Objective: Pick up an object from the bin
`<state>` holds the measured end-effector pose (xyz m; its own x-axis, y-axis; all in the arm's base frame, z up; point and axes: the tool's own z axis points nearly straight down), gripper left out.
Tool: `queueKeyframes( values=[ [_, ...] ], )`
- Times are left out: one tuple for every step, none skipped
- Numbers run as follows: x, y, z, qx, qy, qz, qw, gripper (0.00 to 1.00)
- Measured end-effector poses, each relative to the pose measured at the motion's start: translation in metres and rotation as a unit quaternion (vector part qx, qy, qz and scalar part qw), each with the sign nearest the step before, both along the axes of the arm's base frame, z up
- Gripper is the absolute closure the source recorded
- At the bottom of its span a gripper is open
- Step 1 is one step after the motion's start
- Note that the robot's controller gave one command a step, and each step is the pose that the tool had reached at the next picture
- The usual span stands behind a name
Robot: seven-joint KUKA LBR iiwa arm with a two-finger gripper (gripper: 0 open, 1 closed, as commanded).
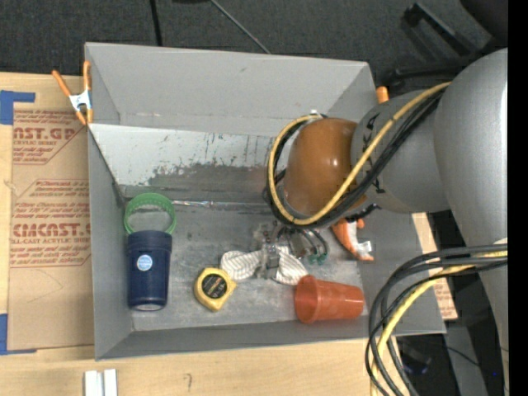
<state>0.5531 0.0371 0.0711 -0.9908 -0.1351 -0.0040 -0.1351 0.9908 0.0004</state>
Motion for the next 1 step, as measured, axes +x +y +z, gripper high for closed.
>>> queueKeyframes(
  values=[
    [-0.0004, 0.0000, 0.0025, 0.000, 0.0005, 0.000, 1.0000, 1.00]
  ],
)
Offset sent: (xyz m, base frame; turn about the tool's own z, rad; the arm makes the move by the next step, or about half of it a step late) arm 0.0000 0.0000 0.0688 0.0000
